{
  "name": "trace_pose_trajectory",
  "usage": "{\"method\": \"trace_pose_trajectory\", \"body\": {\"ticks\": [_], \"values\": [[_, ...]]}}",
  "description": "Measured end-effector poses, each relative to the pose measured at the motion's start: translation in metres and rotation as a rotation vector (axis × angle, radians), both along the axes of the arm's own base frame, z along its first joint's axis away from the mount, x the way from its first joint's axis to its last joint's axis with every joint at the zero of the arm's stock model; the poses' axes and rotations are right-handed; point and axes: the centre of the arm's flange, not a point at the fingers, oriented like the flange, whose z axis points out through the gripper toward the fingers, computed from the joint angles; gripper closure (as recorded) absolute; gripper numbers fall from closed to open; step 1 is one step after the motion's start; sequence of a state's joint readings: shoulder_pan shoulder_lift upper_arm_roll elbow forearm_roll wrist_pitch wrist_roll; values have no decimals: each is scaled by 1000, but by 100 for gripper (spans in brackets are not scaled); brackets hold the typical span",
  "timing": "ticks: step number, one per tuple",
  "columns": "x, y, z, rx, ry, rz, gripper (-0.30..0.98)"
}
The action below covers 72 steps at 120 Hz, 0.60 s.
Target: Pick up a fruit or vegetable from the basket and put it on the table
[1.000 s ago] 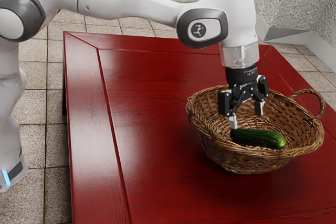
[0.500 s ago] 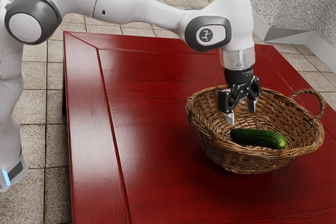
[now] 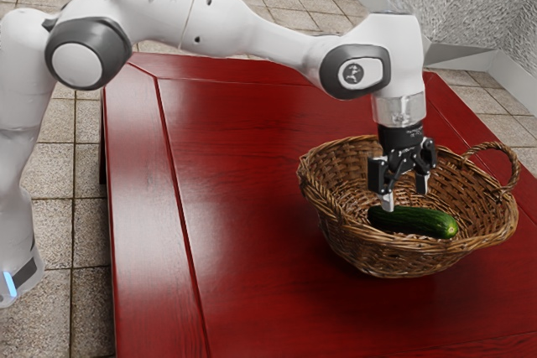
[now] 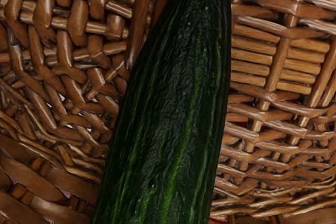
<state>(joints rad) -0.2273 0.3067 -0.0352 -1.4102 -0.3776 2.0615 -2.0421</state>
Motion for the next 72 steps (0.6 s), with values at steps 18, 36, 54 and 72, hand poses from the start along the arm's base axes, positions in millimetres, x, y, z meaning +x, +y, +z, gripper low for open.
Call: {"method": "trace_pose_trajectory", "body": {"ticks": [18,36,54,72], "values": [[7,-1,-19,-23,27,-13,0],[15,-2,-28,-41,30,-26,0],[26,-4,-32,-46,16,-40,0],[35,-3,-38,-47,7,-51,1]]}}
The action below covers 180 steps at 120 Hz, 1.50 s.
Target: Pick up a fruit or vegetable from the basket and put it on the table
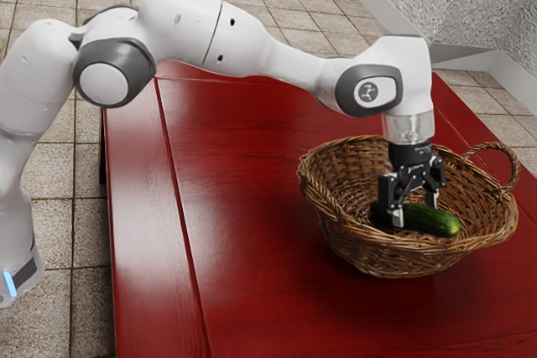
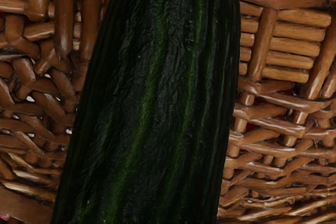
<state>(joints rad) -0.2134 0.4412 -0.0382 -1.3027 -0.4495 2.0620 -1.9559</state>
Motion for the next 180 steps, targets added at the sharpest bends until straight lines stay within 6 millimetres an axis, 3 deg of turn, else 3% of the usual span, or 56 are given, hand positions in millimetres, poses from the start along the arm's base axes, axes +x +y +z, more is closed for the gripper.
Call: {"method": "trace_pose_trajectory", "body": {"ticks": [26,45,53,60,69,85,93,109,119,136,164,180], "values": [[-2,0,5,1,-12,-12,38],[-5,0,16,1,-29,-19,47],[-18,2,43,6,-63,-23,49],[-40,9,78,36,-107,-24,49],[-67,44,120,89,-164,18,49],[-109,135,173,208,-231,161,48],[-124,174,170,251,-208,233,48],[-138,241,136,278,-112,368,49],[-165,273,121,258,-60,440,49],[-213,270,96,226,3,461,49],[-239,277,79,198,49,509,49],[-243,278,82,185,46,529,20]]}}
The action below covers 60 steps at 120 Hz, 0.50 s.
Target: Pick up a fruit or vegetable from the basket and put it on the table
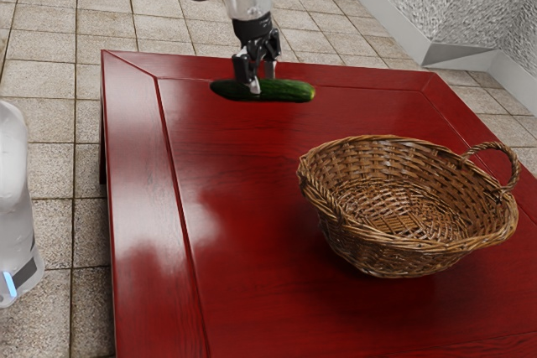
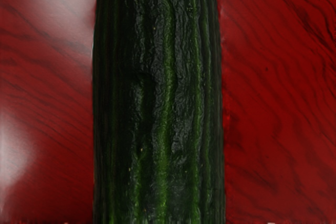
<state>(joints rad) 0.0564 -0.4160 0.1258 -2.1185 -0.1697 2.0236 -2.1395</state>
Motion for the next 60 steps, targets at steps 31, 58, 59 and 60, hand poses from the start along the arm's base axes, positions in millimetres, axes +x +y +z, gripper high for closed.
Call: {"method": "trace_pose_trajectory", "body": {"ticks": [31,58,59,60], "values": [[2,4,-1,5,6,24,3],[72,-87,123,95,-6,-175,1],[72,-91,123,96,1,-182,1],[71,-94,123,97,8,-189,1]]}}
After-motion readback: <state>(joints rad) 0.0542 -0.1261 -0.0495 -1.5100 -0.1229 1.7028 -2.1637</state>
